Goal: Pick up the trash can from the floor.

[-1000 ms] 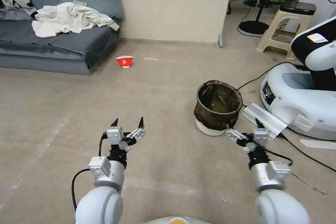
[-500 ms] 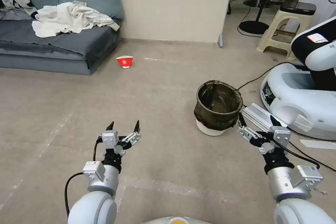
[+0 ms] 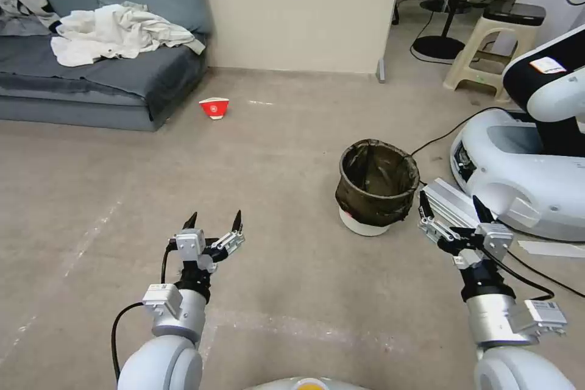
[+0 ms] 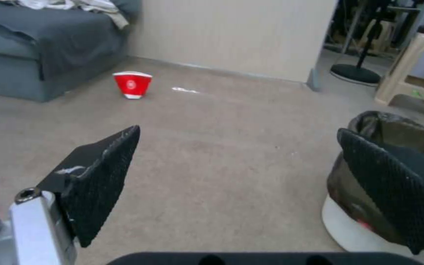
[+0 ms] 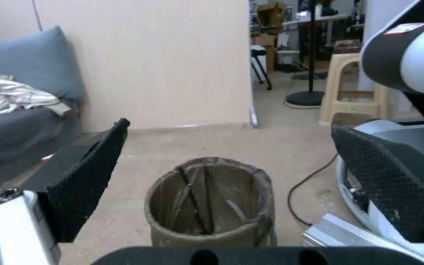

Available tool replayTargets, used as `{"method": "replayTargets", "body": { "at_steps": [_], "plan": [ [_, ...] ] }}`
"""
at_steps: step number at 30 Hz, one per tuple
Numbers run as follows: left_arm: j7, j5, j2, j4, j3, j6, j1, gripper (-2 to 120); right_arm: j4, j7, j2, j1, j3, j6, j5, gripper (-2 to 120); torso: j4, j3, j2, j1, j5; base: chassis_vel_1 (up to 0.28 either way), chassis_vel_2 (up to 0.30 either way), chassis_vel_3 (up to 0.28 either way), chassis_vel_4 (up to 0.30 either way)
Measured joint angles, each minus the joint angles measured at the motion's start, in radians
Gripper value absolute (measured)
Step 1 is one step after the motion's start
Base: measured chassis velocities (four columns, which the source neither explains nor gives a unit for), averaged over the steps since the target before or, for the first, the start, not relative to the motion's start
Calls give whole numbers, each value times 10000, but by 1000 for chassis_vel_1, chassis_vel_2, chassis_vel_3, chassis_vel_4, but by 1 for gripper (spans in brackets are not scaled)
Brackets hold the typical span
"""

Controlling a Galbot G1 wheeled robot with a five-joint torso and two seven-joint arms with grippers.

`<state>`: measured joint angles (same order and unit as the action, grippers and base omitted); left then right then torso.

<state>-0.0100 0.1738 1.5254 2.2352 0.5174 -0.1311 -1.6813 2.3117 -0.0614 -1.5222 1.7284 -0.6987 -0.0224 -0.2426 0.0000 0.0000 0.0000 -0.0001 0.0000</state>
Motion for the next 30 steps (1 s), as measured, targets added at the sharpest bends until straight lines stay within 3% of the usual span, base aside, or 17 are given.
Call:
{"method": "replayTargets", "body": {
  "at_steps": [14, 30],
  "plan": [
    [-116, -2, 12, 1, -30, -8, 0, 100, -109, -6, 15, -33, 10, -224, 6, 100, -4, 0, 0, 1, 0, -71, -74, -69, -74],
    [-252, 3, -6, -37, -46, -156, 78, 100, -272, -100, 7, -76, 8, -573, -61, 100, 0, 0, 0, 1, 0, 0, -4, -5, -8]
  ]
}}
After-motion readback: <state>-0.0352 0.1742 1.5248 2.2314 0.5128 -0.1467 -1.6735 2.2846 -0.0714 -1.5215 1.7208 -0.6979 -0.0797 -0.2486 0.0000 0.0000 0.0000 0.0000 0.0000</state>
